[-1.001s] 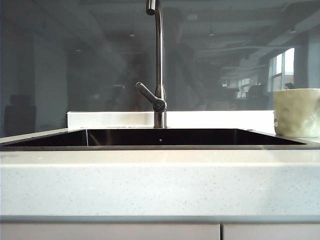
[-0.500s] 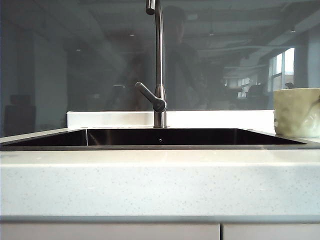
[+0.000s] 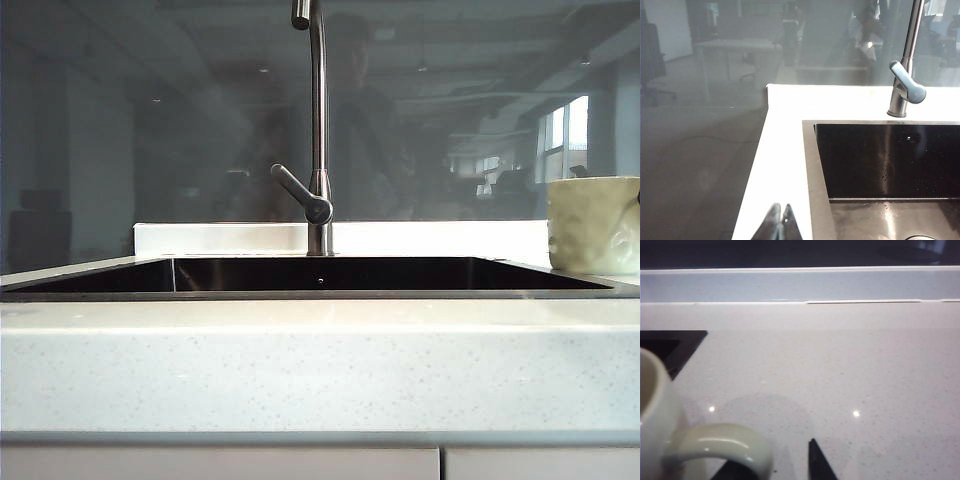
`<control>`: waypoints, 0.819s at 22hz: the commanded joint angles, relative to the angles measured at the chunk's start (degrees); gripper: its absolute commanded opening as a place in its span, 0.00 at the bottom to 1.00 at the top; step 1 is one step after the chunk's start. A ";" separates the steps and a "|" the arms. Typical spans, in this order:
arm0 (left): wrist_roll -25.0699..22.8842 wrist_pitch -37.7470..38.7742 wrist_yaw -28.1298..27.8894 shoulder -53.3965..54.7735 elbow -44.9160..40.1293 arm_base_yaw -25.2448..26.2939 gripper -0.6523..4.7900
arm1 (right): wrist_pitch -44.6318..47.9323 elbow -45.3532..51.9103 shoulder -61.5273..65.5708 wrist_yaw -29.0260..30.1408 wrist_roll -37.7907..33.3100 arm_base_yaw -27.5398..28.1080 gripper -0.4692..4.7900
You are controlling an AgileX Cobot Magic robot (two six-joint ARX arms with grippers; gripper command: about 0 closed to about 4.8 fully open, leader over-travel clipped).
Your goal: Pick up the mug next to the sink, go to the faucet to get some water, pour the water into the sink, and finally put the mug back to its place.
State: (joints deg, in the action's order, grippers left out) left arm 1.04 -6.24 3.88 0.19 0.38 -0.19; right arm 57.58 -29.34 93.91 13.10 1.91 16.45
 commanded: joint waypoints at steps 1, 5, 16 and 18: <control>-0.13 -0.46 0.22 0.04 0.20 0.11 0.11 | 0.98 -0.22 -0.24 0.59 0.07 -0.04 0.39; -0.13 -0.20 0.22 0.04 0.20 0.11 0.11 | 0.98 -0.22 -0.24 1.03 0.04 -0.07 0.34; -0.13 -0.22 0.22 0.04 0.20 0.11 0.11 | 0.96 -0.20 -0.24 2.51 -0.42 -0.72 0.16; -0.13 -0.22 0.22 0.04 0.20 0.11 0.11 | 0.98 -0.20 -0.24 2.51 -0.42 -0.72 0.16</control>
State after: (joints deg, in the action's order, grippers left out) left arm 1.04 -6.17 3.88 0.21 0.38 -0.19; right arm 57.98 -29.43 93.91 15.40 1.06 15.92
